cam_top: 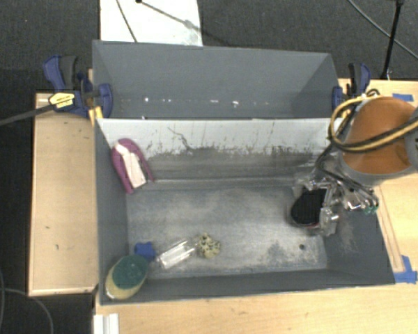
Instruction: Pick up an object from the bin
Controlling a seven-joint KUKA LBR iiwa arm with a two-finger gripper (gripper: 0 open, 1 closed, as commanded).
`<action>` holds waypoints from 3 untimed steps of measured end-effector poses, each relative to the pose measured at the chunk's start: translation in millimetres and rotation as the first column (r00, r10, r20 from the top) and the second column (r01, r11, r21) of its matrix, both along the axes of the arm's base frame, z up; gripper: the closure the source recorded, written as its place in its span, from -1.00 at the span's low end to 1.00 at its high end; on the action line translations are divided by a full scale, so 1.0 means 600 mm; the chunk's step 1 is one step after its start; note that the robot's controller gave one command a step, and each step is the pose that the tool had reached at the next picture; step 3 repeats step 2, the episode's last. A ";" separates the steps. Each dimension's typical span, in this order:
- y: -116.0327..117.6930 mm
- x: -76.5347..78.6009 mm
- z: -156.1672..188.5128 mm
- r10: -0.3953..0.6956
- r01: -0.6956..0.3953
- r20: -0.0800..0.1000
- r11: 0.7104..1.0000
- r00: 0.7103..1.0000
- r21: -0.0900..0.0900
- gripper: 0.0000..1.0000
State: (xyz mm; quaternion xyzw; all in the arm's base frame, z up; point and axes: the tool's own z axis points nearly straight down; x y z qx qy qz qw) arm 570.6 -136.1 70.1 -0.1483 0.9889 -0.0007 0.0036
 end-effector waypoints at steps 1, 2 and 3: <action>0.006 0.000 0.001 0.003 -0.003 -0.001 1.000 1.000 0.002 1.00; -0.004 0.008 0.244 -0.024 0.024 0.003 1.000 1.000 -0.002 1.00; -0.004 0.008 0.244 -0.024 0.024 0.003 1.000 1.000 -0.002 1.00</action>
Offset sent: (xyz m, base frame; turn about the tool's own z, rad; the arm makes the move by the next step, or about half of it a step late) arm 0.0000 0.0000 0.0000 0.0000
